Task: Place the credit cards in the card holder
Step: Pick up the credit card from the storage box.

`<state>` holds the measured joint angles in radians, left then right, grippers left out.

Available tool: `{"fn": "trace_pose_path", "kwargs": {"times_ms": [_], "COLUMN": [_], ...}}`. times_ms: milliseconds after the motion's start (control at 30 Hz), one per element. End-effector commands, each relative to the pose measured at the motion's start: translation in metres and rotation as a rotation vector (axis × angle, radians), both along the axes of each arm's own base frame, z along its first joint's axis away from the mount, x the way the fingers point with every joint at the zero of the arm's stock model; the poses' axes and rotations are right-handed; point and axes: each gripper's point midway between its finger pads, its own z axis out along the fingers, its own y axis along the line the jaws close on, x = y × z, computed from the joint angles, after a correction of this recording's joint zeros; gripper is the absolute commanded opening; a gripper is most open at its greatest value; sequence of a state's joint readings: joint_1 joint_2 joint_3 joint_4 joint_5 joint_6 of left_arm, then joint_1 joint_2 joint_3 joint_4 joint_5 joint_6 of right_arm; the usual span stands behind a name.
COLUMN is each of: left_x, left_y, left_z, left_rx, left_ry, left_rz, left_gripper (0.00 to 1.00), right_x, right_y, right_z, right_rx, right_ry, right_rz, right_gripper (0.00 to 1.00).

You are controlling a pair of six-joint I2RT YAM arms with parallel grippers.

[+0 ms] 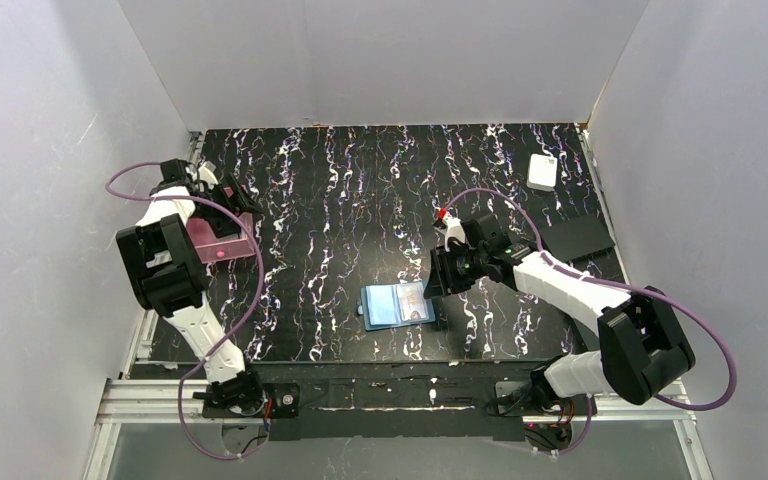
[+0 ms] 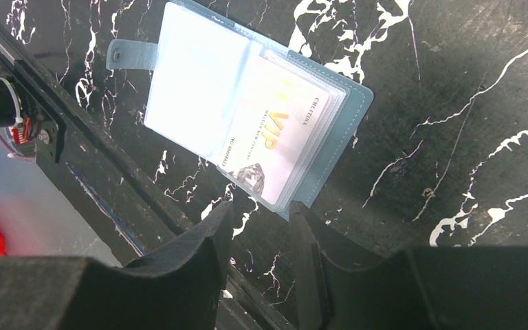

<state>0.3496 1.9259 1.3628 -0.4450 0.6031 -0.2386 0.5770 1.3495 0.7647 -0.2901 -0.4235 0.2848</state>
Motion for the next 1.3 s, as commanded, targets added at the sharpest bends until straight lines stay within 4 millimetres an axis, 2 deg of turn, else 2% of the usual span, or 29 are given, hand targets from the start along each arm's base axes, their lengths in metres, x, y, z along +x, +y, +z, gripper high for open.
{"fn": "trace_pose_path", "kwargs": {"times_ms": [0, 900, 1100, 1267], "left_x": [0.002, -0.004, -0.006, -0.008], "left_y": [-0.01, -0.009, -0.007, -0.006], "left_z": [0.036, 0.031, 0.033, 0.038], "left_rx": [-0.014, 0.052, 0.079, 0.102], "left_ry": [-0.094, -0.068, -0.07, -0.076], "left_rz": [-0.03, -0.039, -0.042, -0.045], "left_gripper": [0.73, 0.25, 0.17, 0.15], "right_x": [0.005, 0.001, 0.001, 0.0], "right_y": [0.006, 0.007, 0.007, 0.007], "right_z": [0.007, 0.004, 0.003, 0.001], "right_rx": [0.024, 0.029, 0.03, 0.03], "right_ry": [-0.017, 0.008, 0.014, 0.019], "right_rz": [0.014, 0.024, 0.026, 0.027], "right_gripper": [0.45, 0.45, 0.45, 0.45]}}
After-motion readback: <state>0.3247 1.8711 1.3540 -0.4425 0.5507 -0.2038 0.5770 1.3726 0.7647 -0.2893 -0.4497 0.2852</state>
